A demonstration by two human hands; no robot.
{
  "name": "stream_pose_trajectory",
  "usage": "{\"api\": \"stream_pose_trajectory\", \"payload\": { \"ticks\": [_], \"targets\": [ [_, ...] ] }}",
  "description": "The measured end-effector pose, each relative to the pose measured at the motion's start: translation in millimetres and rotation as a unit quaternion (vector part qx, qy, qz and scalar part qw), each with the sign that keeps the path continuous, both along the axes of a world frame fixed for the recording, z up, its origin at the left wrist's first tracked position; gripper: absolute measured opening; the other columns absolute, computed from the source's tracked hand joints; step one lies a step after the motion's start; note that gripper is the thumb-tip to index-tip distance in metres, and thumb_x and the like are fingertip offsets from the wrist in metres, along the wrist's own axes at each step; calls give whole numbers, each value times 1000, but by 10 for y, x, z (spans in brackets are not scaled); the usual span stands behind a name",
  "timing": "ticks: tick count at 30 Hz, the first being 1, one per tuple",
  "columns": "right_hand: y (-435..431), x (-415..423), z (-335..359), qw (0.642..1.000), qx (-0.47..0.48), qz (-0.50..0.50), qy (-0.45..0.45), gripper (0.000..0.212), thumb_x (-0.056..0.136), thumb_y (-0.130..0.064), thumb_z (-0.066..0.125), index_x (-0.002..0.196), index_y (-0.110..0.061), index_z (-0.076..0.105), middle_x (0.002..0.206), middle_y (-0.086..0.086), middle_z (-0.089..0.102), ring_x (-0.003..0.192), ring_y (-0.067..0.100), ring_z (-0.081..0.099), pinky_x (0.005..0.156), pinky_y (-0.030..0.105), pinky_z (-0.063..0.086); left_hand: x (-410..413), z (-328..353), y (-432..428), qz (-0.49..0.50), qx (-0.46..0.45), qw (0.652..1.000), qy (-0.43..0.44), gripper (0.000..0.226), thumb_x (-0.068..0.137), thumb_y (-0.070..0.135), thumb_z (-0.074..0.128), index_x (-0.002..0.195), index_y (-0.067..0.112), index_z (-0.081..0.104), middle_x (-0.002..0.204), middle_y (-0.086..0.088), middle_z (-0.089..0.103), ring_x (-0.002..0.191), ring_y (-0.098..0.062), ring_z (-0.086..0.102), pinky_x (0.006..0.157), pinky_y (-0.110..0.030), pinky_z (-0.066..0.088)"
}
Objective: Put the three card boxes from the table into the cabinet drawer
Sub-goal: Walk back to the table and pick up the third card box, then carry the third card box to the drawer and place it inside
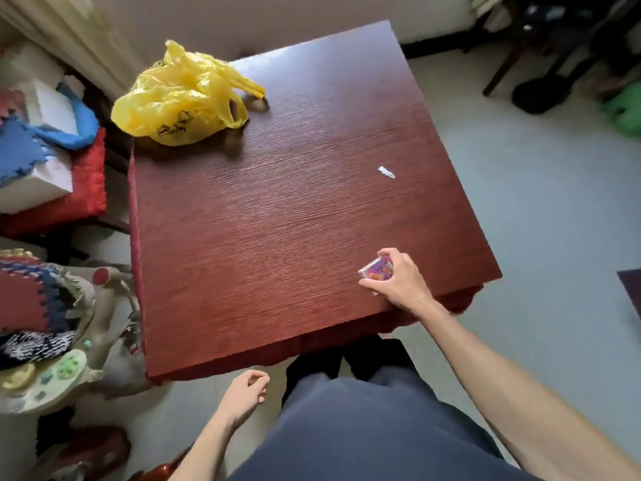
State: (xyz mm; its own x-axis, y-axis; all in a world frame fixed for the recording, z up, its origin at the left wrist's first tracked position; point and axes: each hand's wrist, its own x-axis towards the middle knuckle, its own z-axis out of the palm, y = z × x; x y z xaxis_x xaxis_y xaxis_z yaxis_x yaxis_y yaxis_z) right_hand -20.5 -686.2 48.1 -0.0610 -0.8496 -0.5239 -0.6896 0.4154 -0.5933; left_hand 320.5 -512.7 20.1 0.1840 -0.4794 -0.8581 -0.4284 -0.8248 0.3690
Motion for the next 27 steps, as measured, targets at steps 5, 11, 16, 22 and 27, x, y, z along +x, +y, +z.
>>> {"api": "stream_pose_trajectory", "payload": {
  "ticks": [5,11,16,22,27],
  "targets": [
    [1207,-460,-70,965,33,-252,-57,66,68,-49,87,126,-31,59,114,-6,64,102,15,64,94,34,51,-12,-58,-220,-129,42,991,19,11,98,12,53,100,4,61,77,-10,56,55,-15,47,43,-17,33],
    [2900,-778,-268,840,65,-529,-100,54,77,-42,84,123,-24,63,111,-7,72,105,17,68,99,39,52,-609,-205,-572,-373,59,926,-10,16,96,13,53,84,5,61,66,-9,52,55,-18,44,50,-25,31],
    [4178,-736,-433,732,90,-669,-98,49,75,-51,82,117,-30,66,111,-5,71,99,19,68,92,37,55,-1762,-177,-739,-497,17,867,14,11,95,6,54,90,0,62,61,-8,53,50,-17,45,50,-26,37],
    [5498,-791,-663,618,118,-767,-124,45,74,-58,80,106,-28,69,108,-3,73,94,18,69,83,36,54,-3346,-113,-503,-597,-32,801,21,15,93,8,56,101,-2,65,71,-10,62,55,-18,54,50,-26,43],
    [6199,-1141,-754,572,113,-796,-163,43,75,-53,81,103,-23,68,107,3,73,88,17,72,75,34,57,-4398,27,-68,-618,-62,783,36,14,95,14,55,102,7,65,77,-9,67,60,-19,60,51,-25,43]
  ]
}}
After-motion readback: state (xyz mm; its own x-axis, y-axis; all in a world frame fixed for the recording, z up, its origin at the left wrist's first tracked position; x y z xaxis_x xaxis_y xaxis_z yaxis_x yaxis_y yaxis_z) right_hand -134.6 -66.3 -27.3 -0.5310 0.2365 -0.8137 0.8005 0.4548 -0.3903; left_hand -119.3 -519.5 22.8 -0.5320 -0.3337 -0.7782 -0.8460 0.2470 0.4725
